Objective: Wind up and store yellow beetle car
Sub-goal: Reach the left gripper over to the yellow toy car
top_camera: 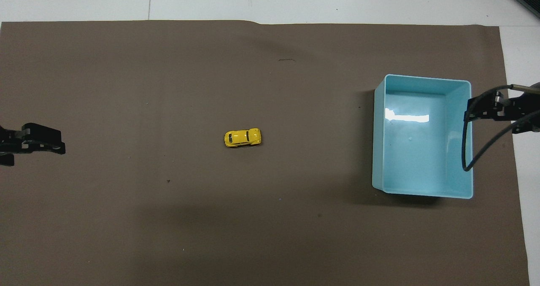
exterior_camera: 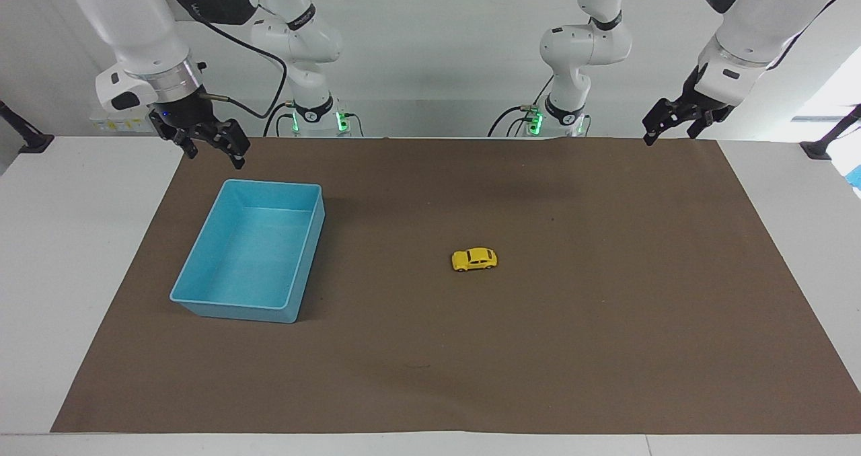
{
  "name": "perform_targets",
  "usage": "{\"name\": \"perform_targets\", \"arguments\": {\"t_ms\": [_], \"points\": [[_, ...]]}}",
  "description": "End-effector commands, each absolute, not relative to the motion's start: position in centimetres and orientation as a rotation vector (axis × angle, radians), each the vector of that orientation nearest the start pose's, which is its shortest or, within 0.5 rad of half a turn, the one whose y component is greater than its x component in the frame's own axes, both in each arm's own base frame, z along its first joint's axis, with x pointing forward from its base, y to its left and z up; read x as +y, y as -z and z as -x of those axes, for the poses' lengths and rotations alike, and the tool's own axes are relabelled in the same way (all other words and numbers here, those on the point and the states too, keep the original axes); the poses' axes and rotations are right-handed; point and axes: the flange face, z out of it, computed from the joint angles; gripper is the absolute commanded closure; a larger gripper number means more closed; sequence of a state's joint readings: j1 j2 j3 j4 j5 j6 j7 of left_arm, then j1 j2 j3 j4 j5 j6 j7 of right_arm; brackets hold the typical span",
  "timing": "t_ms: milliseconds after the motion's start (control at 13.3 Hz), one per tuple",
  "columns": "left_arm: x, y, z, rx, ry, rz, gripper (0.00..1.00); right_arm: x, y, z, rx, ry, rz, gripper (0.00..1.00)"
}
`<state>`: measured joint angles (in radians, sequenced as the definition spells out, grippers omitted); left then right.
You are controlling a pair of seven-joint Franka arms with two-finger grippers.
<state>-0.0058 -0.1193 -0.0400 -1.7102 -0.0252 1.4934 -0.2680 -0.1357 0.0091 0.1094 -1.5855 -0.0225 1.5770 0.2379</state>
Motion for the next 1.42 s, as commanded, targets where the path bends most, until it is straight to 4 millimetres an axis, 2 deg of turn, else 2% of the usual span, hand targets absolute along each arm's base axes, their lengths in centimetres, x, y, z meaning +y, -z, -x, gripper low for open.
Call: {"name": "perform_targets", "arguments": {"t_ms": [0,75,449,899,974,1199,1348], "points": [[-3.8,-60.4,-50.4,-0.636,-0.174,3.074,0.0,-1.8,-61.4,-55.6,0.381,-0.037,3.129,0.0],[-4.9,-60.0,-50.3,-0.719,-0.172,3.057,0.0,-1.9,-61.4,-55.7,0.383,-0.028,3.129,0.0],[-7.1,-58.1,-50.3,-1.272,-0.2,2.876,0.0,-1.8,-61.5,-55.6,0.378,-0.03,3.127,0.0],[-10.1,-56.1,-51.4,-2.013,-0.099,2.458,0.0,-1.8,-61.4,-55.6,0.378,-0.033,3.127,0.0],[-10.8,-55.2,-51.7,-2.082,-0.109,2.389,0.0,-1.8,-61.5,-55.6,0.378,-0.03,3.127,0.0],[-13.6,-54.3,-52.4,-2.275,-0.08,2.248,0.0,-1.8,-61.5,-55.6,0.378,-0.03,3.127,0.0],[-15.9,-52.7,-53.1,-2.374,-0.078,2.155,0.0,-1.8,-61.5,-55.6,0.378,-0.03,3.127,0.0]]}}
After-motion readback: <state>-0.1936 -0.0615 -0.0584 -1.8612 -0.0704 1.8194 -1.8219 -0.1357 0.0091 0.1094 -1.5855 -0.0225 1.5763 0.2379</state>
